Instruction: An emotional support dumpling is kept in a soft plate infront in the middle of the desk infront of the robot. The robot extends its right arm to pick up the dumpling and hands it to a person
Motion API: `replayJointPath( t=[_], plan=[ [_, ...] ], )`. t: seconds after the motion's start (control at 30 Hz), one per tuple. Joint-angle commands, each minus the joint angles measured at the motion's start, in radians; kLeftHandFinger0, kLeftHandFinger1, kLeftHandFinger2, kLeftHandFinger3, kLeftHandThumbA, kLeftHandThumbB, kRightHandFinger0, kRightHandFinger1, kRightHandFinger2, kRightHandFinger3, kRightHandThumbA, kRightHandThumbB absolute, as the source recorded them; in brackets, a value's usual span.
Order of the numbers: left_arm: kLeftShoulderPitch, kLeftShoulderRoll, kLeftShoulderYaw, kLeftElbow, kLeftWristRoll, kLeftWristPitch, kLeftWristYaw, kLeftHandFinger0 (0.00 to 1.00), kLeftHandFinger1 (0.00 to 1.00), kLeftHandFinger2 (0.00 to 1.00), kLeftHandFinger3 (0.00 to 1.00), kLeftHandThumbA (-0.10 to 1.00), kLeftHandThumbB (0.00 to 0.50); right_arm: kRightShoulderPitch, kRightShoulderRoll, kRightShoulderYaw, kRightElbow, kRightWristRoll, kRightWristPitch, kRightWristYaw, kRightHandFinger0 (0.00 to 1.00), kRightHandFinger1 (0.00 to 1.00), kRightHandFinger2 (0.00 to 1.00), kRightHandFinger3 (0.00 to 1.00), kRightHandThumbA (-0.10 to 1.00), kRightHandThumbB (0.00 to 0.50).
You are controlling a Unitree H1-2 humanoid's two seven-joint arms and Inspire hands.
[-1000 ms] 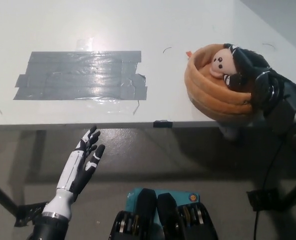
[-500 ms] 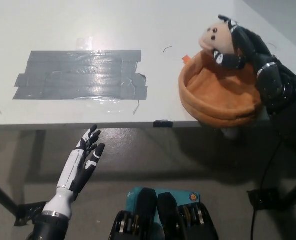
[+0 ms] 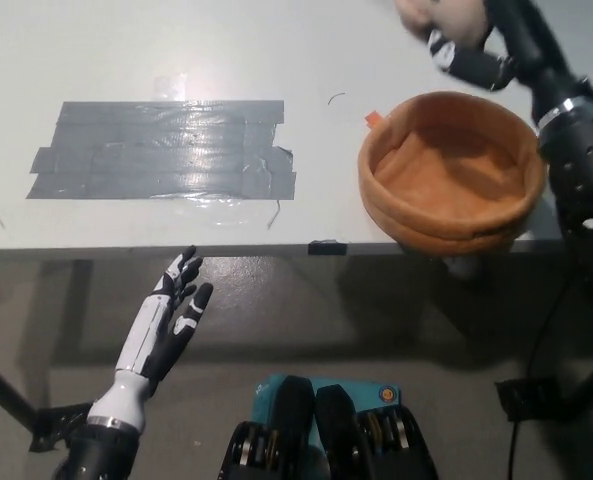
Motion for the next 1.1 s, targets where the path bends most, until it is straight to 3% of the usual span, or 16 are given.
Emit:
replayJointPath(
  t=[0.0,0.03,0.17,0.2,0.3,0.43,0.57,0.67,0.8,0.87,1.0,1.03,1.07],
  plan=[
    [-0.066,0.009,-0.004,-0.029,-0.014,-0.018,-0.028,1.00,1.00,1.00,1.00,0.87,0.000,-0.230,-0.036,-0.086,-0.219,0.122,0.058,0.066,0.00,0.30,0.73,0.94,-0.10,0.158],
    [-0.063,0.008,-0.006,-0.032,-0.015,-0.016,-0.030,1.00,1.00,1.00,1.00,0.86,0.000,-0.232,-0.031,-0.081,-0.223,0.114,0.060,0.068,0.00,0.29,0.74,0.94,-0.10,0.163],
    [-0.074,0.006,-0.009,-0.034,-0.017,-0.007,-0.034,1.00,1.00,1.00,1.00,0.84,0.000,-0.243,-0.018,-0.060,-0.237,0.070,0.074,0.072,0.00,0.41,0.85,0.98,-0.10,0.163],
    [-0.075,0.006,-0.009,-0.033,-0.016,-0.006,-0.034,1.00,1.00,1.00,1.00,0.84,0.000,-0.245,-0.016,-0.055,-0.238,0.066,0.075,0.073,0.07,0.48,0.88,0.99,-0.10,0.161],
    [-0.072,0.006,-0.009,-0.035,-0.019,-0.005,-0.038,1.00,1.00,1.00,1.00,0.82,0.000,-0.252,0.003,-0.033,-0.246,0.055,0.108,0.089,0.00,0.46,0.93,1.00,-0.10,0.153],
    [-0.050,0.004,-0.020,-0.031,-0.008,-0.036,-0.043,1.00,1.00,1.00,1.00,0.81,0.000,-0.245,0.027,0.002,-0.239,0.041,0.135,0.110,0.01,0.51,0.95,1.00,-0.10,0.160],
    [-0.051,0.002,-0.025,-0.036,-0.019,-0.024,-0.053,1.00,1.00,1.00,1.00,0.78,0.000,-0.254,0.045,0.062,-0.140,-0.006,0.067,0.086,0.01,0.51,0.92,0.99,-0.10,0.165],
    [-0.046,-0.005,-0.030,-0.044,-0.024,-0.004,-0.056,1.00,1.00,1.00,1.00,0.79,0.001,-0.265,0.066,0.101,-0.068,-0.010,0.074,0.102,0.04,0.55,0.93,0.98,-0.10,0.171],
    [-0.040,-0.013,-0.033,-0.051,-0.015,0.001,-0.051,1.00,1.00,1.00,1.00,0.77,0.000,-0.288,0.092,0.152,0.060,-0.037,0.034,0.084,0.01,0.52,0.89,0.96,-0.10,0.169],
    [-0.030,-0.012,-0.034,-0.055,-0.016,0.001,-0.053,1.00,1.00,1.00,1.00,0.77,0.000,-0.297,0.118,0.173,0.141,-0.049,0.002,0.056,0.00,0.49,0.86,0.94,-0.10,0.195],
    [-0.030,-0.014,-0.035,-0.057,-0.014,-0.001,-0.053,1.00,1.00,1.00,1.00,0.77,0.000,-0.325,0.154,0.191,0.265,-0.065,-0.014,0.023,0.01,0.47,0.83,0.80,-0.10,0.249],
    [-0.028,-0.015,-0.034,-0.061,-0.012,0.007,-0.053,1.00,1.00,1.00,1.00,0.77,0.000,-0.332,0.161,0.202,0.309,-0.074,-0.037,0.009,0.00,0.42,0.78,0.76,-0.10,0.261],
    [-0.030,-0.014,-0.034,-0.062,-0.011,0.007,-0.054,1.00,1.00,1.00,1.00,0.77,0.000,-0.337,0.166,0.212,0.342,-0.085,-0.052,-0.006,0.00,0.39,0.77,0.77,-0.10,0.240]
  ],
)
